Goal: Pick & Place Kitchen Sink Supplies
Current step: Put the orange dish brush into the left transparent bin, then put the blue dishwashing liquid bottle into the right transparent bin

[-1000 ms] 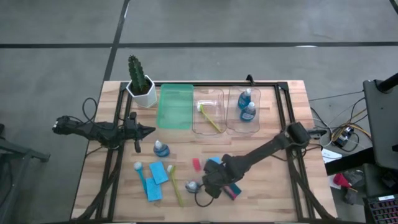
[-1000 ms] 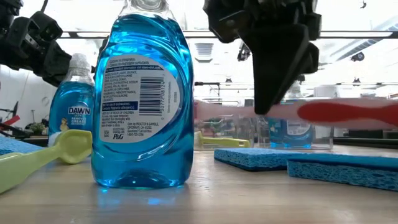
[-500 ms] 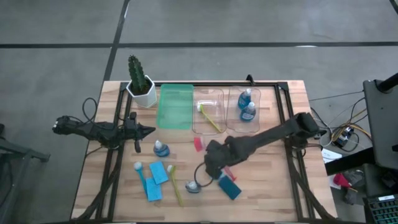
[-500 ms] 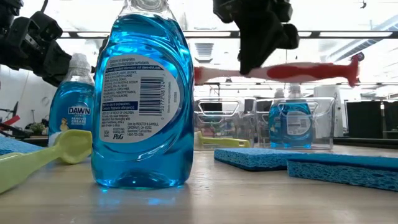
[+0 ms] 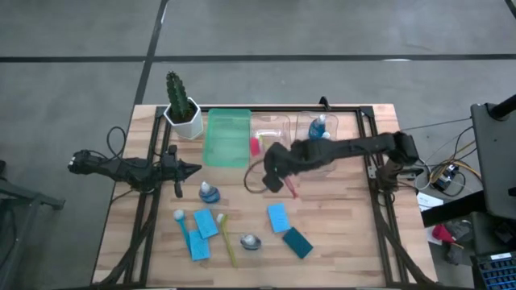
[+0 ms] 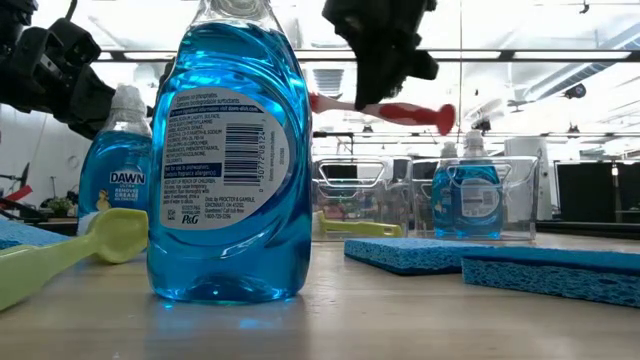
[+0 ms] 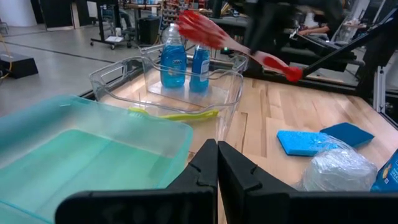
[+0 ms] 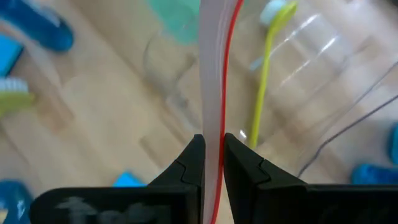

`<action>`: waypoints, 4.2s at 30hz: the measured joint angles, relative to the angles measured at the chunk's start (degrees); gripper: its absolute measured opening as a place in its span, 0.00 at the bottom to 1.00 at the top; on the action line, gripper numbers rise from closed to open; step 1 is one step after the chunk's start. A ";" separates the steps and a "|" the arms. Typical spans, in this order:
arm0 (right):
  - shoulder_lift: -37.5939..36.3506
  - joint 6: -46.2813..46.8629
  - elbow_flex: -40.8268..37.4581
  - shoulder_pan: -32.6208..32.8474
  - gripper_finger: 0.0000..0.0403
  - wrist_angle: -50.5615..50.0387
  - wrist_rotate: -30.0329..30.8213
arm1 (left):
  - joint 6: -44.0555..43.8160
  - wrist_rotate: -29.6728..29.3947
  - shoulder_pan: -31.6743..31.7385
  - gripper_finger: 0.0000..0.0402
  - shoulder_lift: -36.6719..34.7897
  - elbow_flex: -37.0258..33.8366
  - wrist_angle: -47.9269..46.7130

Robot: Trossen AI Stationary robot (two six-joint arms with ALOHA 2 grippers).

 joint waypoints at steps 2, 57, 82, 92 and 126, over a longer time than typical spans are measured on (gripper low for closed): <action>0.00 -2.07 1.06 -1.70 0.08 -0.02 0.02 | 0.00 0.00 -0.02 0.01 -0.01 0.00 0.00; 12.57 -8.22 3.45 -20.68 0.08 3.55 -11.63 | 0.01 0.00 0.00 0.01 0.01 0.01 0.00; 12.66 -11.22 -1.48 -20.74 0.08 10.68 -13.00 | 0.00 0.00 -0.02 0.01 -0.01 -0.01 0.00; 12.66 -9.99 -2.76 -20.79 0.08 13.05 -14.51 | -0.01 0.00 -0.01 0.01 0.01 0.01 0.00; 12.24 -11.65 -3.05 -20.70 0.38 15.31 -14.71 | 0.00 0.00 -0.01 0.01 0.01 0.01 0.00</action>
